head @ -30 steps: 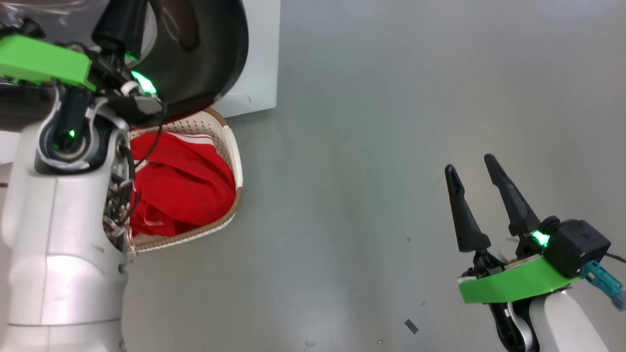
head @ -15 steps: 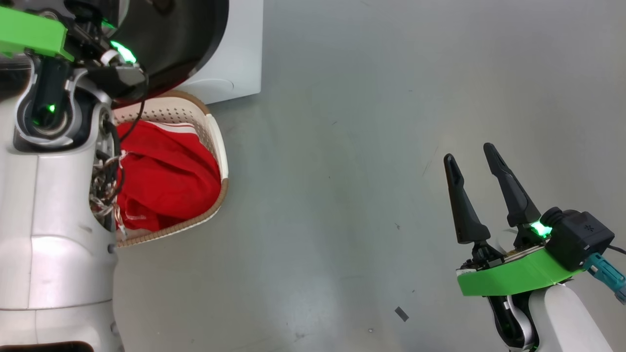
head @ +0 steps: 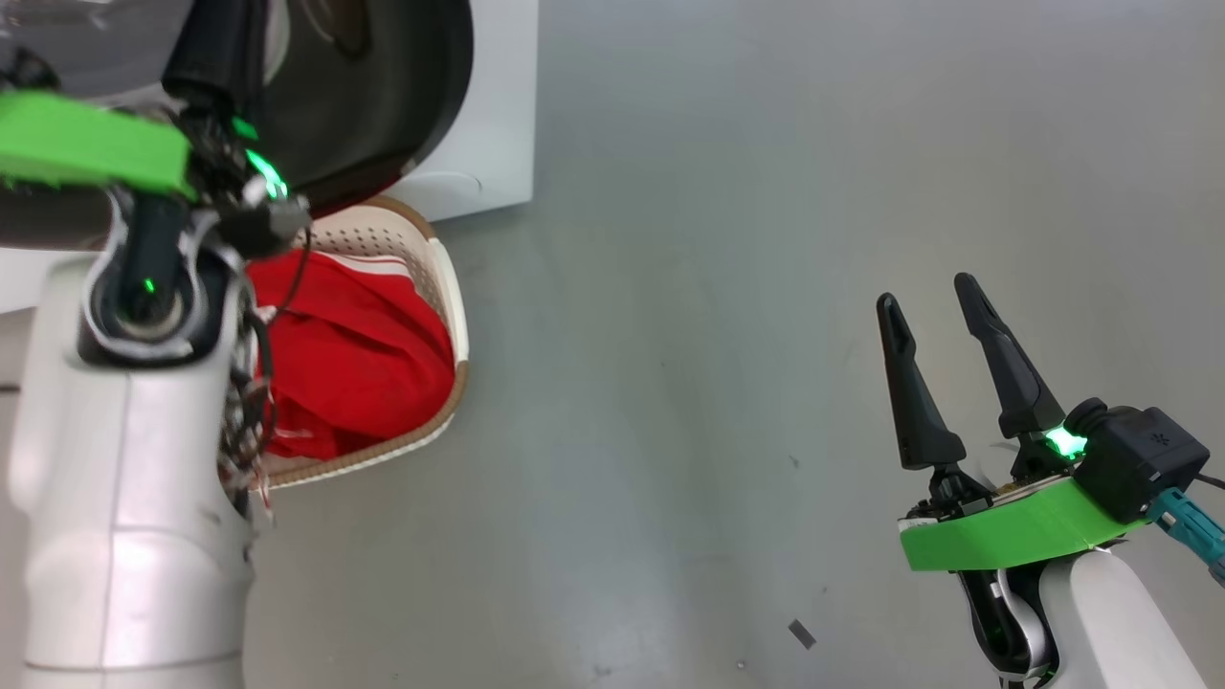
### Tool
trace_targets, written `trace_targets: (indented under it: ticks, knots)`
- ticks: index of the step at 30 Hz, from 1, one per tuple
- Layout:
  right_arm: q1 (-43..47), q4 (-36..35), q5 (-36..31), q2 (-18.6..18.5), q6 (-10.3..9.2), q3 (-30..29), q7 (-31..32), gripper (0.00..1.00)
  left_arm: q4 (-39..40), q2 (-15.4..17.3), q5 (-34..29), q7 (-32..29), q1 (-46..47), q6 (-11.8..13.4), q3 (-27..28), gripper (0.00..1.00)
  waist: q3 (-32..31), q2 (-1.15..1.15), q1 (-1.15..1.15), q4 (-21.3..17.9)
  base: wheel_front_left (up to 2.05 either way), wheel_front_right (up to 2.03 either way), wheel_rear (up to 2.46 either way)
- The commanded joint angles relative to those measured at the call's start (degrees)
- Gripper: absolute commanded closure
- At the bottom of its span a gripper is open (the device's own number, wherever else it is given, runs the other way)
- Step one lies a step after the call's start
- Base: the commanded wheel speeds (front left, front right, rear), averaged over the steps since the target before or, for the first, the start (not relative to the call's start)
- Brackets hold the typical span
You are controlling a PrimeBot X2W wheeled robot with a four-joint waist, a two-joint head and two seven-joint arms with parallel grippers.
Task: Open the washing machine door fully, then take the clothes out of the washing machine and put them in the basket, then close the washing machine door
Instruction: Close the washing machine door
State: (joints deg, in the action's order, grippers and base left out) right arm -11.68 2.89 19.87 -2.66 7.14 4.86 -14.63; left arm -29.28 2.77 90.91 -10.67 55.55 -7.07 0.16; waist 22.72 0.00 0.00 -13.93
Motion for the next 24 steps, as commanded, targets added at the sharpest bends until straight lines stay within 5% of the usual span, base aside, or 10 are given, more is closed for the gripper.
trace_targets:
  ticks: [1,13,21,24]
  knots:
    - [-0.3,-1.1,0.0,-0.2,0.35,1.3,-0.4,0.0,2.3,1.6,-1.1,0.5,-1.5,-0.4,0.6,0.0,-1.5,0.0,0.0,1.2,0.0,0.0,0.0]
    - [1.6,0.2,-1.5,-0.2,0.35,0.7,-0.4,0.0,17.9,5.0,-12.1,8.2,-21.1,-0.4,-3.0,0.0,-9.4,0.0,0.0,7.0,0.0,0.0,0.0]
    - [2.9,0.7,-3.8,-0.2,0.35,-0.4,-0.4,0.0,23.2,10.3,-28.4,19.8,-32.9,-0.4,-7.0,0.0,-13.4,0.0,0.0,10.6,0.0,0.0,0.0]
    - [3.4,0.8,-4.4,-0.2,0.35,-1.3,-0.4,0.0,23.9,12.1,-38.2,24.0,-34.9,2.2,-7.6,0.0,-14.2,0.0,0.0,11.9,0.0,0.0,0.0]
